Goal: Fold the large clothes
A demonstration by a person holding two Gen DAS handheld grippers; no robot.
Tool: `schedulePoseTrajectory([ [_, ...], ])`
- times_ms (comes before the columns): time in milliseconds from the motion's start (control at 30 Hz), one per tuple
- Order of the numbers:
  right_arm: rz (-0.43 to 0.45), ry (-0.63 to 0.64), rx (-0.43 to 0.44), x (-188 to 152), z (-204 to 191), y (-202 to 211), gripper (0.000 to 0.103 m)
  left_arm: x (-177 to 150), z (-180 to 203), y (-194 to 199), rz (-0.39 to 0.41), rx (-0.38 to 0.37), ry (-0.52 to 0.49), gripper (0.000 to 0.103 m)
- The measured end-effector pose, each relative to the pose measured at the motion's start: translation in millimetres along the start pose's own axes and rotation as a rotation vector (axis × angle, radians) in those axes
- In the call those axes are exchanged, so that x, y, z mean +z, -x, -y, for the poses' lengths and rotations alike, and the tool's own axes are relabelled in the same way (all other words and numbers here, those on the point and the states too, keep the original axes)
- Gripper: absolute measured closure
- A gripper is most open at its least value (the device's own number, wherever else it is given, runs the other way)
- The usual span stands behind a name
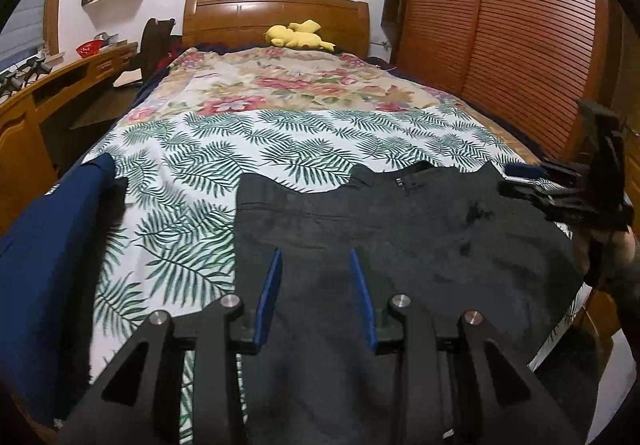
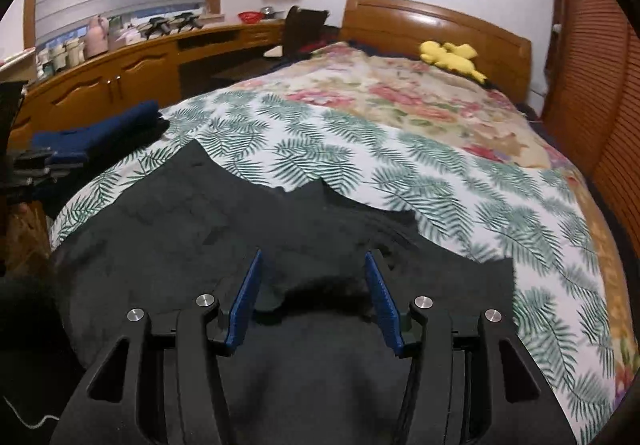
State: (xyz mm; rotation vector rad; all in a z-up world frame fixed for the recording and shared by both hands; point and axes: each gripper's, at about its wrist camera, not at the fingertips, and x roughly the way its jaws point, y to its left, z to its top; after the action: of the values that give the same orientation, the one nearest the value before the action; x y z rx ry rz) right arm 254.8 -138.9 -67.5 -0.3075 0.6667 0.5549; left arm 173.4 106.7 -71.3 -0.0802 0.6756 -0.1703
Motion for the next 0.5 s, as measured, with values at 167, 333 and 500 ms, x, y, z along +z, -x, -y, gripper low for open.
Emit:
schedulePoseTrajectory([
  [167, -0.068, -0.057, 0.021, 10.5, 5.4, -35.2, 0.050, -7.1, 4.1, -7.0, -0.001, -0.008, -0.005, 0.070],
  [333, -0.188, -0.152, -0.038, -0.3, 17.9, -81.4, 0.050, -12.3, 9.7, -11.3, 0.017, -0.006, -0.018, 0.070],
  [500, -0.279, -0.186, -0.079, -14.3, 30.6, -103.8, 0.050, -17.7, 20.5, -18.3, 0.009, -0.034, -0.055, 0.070],
])
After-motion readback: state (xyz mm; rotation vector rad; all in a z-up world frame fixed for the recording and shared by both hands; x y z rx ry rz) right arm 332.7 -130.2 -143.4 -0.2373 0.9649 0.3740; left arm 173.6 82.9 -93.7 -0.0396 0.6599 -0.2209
